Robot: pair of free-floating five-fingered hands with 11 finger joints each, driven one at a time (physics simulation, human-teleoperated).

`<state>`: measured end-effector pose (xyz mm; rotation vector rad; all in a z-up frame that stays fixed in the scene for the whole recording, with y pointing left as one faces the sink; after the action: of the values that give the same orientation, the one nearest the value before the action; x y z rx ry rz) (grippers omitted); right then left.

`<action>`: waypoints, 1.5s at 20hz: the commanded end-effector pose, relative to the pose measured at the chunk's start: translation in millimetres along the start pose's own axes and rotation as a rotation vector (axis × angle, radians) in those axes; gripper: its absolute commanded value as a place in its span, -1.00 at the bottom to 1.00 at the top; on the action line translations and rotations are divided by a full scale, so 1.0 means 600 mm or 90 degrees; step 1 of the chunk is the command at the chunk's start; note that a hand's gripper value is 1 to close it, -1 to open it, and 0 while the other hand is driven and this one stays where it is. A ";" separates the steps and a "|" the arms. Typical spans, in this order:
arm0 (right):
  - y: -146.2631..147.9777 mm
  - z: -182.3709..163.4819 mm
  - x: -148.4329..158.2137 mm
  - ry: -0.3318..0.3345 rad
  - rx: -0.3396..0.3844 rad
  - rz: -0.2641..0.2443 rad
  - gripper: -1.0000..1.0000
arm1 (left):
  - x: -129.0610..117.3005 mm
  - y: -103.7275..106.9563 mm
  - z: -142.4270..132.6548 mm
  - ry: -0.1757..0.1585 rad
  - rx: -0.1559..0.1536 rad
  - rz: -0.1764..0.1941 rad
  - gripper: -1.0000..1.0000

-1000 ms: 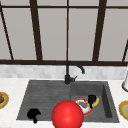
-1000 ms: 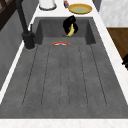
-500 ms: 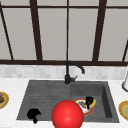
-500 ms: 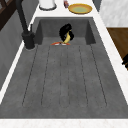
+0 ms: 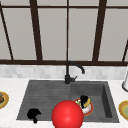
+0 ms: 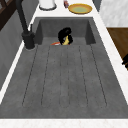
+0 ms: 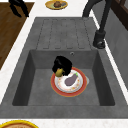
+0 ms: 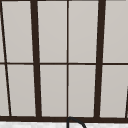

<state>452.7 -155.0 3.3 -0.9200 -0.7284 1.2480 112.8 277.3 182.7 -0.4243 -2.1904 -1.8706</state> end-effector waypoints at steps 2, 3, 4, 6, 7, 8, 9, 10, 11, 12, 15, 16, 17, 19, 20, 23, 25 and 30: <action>0.012 0.026 0.060 -0.005 -0.030 -0.016 1.00 | 0.000 0.000 0.000 0.000 0.000 0.000 0.00; 0.016 0.031 0.072 -0.005 -0.031 -0.017 1.00 | 0.000 0.000 0.000 0.000 0.000 0.000 0.00; 0.017 0.027 0.086 -0.002 -0.030 -0.017 1.00 | 0.000 0.000 0.000 0.000 0.000 0.000 0.00; 0.030 0.015 0.081 0.000 -0.041 -0.011 1.00 | 0.000 0.000 0.000 0.000 0.000 0.000 0.00; 0.043 0.007 0.074 0.003 -0.052 -0.012 1.00 | 0.000 0.000 0.000 0.000 0.000 0.000 0.00; 0.062 0.007 0.073 0.006 -0.054 -0.016 1.00 | 0.000 0.000 0.000 0.000 0.000 0.000 0.00; 0.077 -0.001 0.065 -0.006 -0.050 -0.019 1.00 | 0.000 0.000 0.000 0.000 0.000 0.000 0.00; 0.078 -0.004 0.053 -0.023 -0.059 -0.033 1.00 | 0.000 0.000 0.000 0.000 0.000 0.000 0.00; 0.084 -0.014 0.055 -0.031 -0.071 -0.046 1.00 | 0.000 0.000 0.000 0.000 0.000 0.000 0.00; 0.080 -0.015 0.040 -0.037 -0.081 -0.053 1.00 | 0.000 0.000 0.000 0.000 0.000 0.000 0.00; 0.092 -0.030 0.040 -0.045 -0.074 -0.053 1.00 | 0.000 0.000 0.000 0.000 0.000 0.000 0.00; 0.096 -0.033 0.051 -0.042 -0.057 -0.048 1.00 | 0.000 0.000 0.000 0.000 0.000 0.000 0.00; 0.098 -0.042 0.048 -0.039 -0.055 -0.050 1.00 | 0.000 0.000 0.000 0.000 0.000 0.000 0.00; 0.109 -0.050 0.043 -0.031 -0.081 -0.051 1.00 | 0.000 0.000 0.000 0.000 0.000 0.000 0.00; 0.114 -0.055 0.042 -0.030 -0.083 -0.050 1.00 | 0.000 0.000 0.000 0.000 0.000 0.000 0.00; 0.127 -0.062 0.042 -0.026 -0.066 -0.039 1.00 | 0.000 0.000 0.000 0.000 0.000 0.000 0.00; 0.128 -0.071 0.043 -0.030 -0.074 -0.035 1.00 | 0.000 0.000 0.000 0.000 0.000 0.000 0.00; 0.126 -0.080 0.044 -0.002 -0.125 0.013 -1.00 | 0.000 0.000 0.000 0.000 0.000 0.000 0.00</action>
<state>455.0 -127.6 -67.1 -1.0753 -0.8344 1.2031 112.8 277.3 182.7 -0.4243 -2.1904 -1.8706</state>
